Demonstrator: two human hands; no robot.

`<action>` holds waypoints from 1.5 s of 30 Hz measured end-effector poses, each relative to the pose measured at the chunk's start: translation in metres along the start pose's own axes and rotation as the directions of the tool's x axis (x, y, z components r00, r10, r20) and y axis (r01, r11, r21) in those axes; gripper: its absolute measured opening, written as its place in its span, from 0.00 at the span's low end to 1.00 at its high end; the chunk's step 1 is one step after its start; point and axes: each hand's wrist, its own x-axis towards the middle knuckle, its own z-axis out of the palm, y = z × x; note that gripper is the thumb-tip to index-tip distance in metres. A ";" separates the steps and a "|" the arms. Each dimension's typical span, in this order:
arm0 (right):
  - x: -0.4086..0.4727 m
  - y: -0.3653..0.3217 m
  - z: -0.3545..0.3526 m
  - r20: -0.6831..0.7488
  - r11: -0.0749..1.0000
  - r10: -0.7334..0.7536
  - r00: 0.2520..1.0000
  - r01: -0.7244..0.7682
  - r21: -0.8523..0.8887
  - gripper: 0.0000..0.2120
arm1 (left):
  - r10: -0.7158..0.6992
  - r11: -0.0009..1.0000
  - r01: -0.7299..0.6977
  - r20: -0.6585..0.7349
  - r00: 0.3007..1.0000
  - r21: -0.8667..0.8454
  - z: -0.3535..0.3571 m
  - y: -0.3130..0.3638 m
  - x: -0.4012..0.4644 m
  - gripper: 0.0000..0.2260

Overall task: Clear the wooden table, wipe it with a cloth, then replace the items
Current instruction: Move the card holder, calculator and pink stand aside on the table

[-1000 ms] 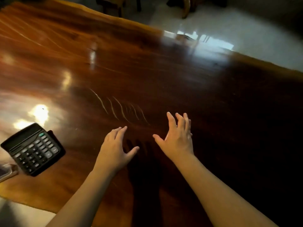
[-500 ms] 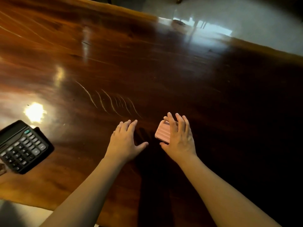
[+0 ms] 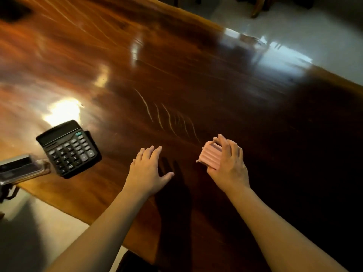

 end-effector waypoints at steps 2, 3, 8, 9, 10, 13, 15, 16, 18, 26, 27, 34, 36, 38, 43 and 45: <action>0.008 -0.017 0.002 -0.001 0.998 -0.048 0.999 0.048 0.027 0.53 | -0.039 0.999 0.039 -0.015 0.999 -0.009 -0.004 -0.015 -0.006 0.44; 0.013 -0.026 0.004 0.003 0.997 -0.068 0.998 0.068 0.041 0.54 | -0.060 0.998 0.059 -0.021 0.998 -0.013 -0.006 -0.022 -0.010 0.44; 0.035 -0.079 0.016 0.041 0.980 -0.189 0.981 0.185 0.076 0.51 | -0.155 0.987 0.153 -0.045 0.987 -0.043 -0.015 -0.064 -0.026 0.44; 0.039 -0.087 0.016 0.051 0.974 -0.216 0.975 0.212 0.076 0.50 | -0.164 0.986 0.161 -0.051 0.985 -0.053 -0.016 -0.069 -0.029 0.44; 0.044 -0.104 0.022 0.067 0.965 -0.258 0.964 0.253 0.073 0.50 | -0.188 0.980 0.183 -0.062 0.980 -0.073 -0.019 -0.083 -0.034 0.44; 0.058 -0.130 0.026 0.083 0.944 -0.329 0.940 0.325 0.063 0.50 | -0.212 0.974 0.203 -0.089 0.973 -0.099 -0.021 -0.097 -0.042 0.44; 0.065 -0.155 0.033 0.099 0.923 -0.385 0.917 0.380 0.065 0.50 | -0.252 0.963 0.240 -0.106 0.962 -0.121 -0.026 -0.112 -0.050 0.44; 0.069 -0.167 0.036 0.100 0.911 -0.411 0.906 0.406 0.067 0.50 | -0.268 0.959 0.253 -0.113 0.957 -0.131 -0.027 -0.119 -0.053 0.44; 0.076 -0.190 0.042 0.106 0.891 -0.455 0.884 0.450 0.067 0.50 | -0.291 0.950 0.272 -0.120 0.949 -0.154 -0.030 -0.131 -0.062 0.44; 0.095 -0.257 0.069 0.186 0.816 -0.571 0.800 0.578 0.017 0.52 | -0.340 0.928 0.312 -0.122 0.932 -0.204 -0.038 -0.160 -0.088 0.44; 0.095 -0.262 0.072 0.196 0.811 -0.576 0.794 0.585 0.013 0.51 | -0.344 0.925 0.315 -0.118 0.932 -0.212 -0.038 -0.163 -0.090 0.45; 0.096 -0.275 0.084 0.259 0.790 -0.581 0.772 0.611 -0.049 0.54 | -0.353 0.914 0.321 -0.096 0.931 -0.248 -0.044 -0.171 -0.092 0.46; 0.095 -0.274 0.085 0.268 0.780 -0.579 0.770 0.619 -0.093 0.55 | -0.338 0.920 0.308 -0.092 0.937 -0.243 -0.047 -0.173 -0.091 0.46; 0.094 -0.274 0.085 0.284 0.774 -0.570 0.771 0.620 -0.128 0.58 | -0.331 0.922 0.303 -0.083 0.940 -0.239 -0.051 -0.173 -0.090 0.46; 0.092 -0.273 0.079 0.302 0.790 -0.533 0.791 0.592 -0.157 0.63 | -0.287 0.935 0.261 -0.078 0.955 -0.239 -0.059 -0.171 -0.089 0.46; 0.089 -0.269 0.073 0.277 0.810 -0.519 0.809 0.568 -0.143 0.63 | -0.261 0.938 0.234 -0.079 0.962 -0.258 -0.063 -0.172 -0.090 0.45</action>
